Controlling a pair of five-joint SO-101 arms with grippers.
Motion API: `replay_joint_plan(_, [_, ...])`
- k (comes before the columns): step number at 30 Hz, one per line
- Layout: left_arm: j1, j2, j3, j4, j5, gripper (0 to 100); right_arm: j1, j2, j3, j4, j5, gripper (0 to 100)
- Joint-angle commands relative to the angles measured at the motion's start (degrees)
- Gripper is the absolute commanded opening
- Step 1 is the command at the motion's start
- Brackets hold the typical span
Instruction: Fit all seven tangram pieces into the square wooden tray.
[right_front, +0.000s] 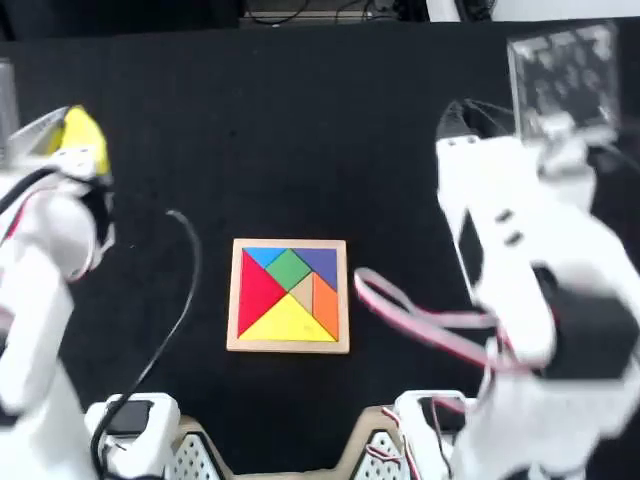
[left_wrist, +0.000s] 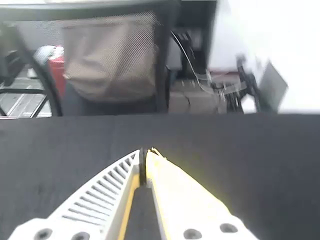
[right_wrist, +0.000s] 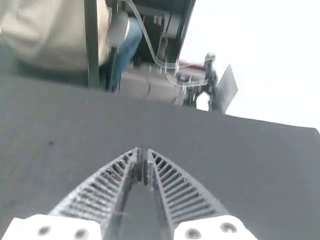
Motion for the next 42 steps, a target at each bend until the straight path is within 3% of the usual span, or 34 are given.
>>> replay_joint_plan(1, [-3.4, -7.9, 2.2, 2.1, 3.8, 3, -0.4, -8.7, 3.2, 0.8, -0.6, 1.1])
replay_joint_plan(4, [-4.0, -17.1, 9.0, 4.1, 3.9, 3, -0.4, -18.9, 12.3, -0.4, -0.6, 1.1])
replay_joint_plan(7, [-4.1, -26.3, 19.2, -0.9, 3.9, 3, -0.3, -30.5, 24.7, -7.1, -0.6, 1.1])
replay_joint_plan(12, [-4.2, -37.2, 41.3, -24.8, 3.8, 3, 0.0, -47.2, 48.8, -29.5, -0.6, 1.1])
replay_joint_plan(16, [-4.0, -34.1, 53.6, -41.8, -0.4, 3, 0.1, -46.4, 56.2, -38.8, -0.6, 1.1])
replay_joint_plan(22, [-3.6, -19.5, 54.5, -42.9, -0.9, 3, 0.0, -30.0, 55.3, -43.3, -0.6, 1.1])
replay_joint_plan(26, [-4.3, -19.8, 64.9, -43.4, -0.9, 3, -0.2, -28.6, 61.3, -44.0, -3.6, 1.1])
replay_joint_plan(34, [-4.3, -40.6, 93.5, -48.7, -1.1, 3, 0.2, -40.2, 88.6, -50.7, -4.0, 1.1])
replay_joint_plan(38, [-4.4, -53.4, 107.8, -48.6, -1.5, 3, 0.7, -50.0, 102.9, -54.6, -0.4, 1.1])
replay_joint_plan(42, [-6.2, -59.5, 111.3, -46.1, -4.4, 3, 0.7, -58.6, 110.6, -50.9, 3.6, 1.1])
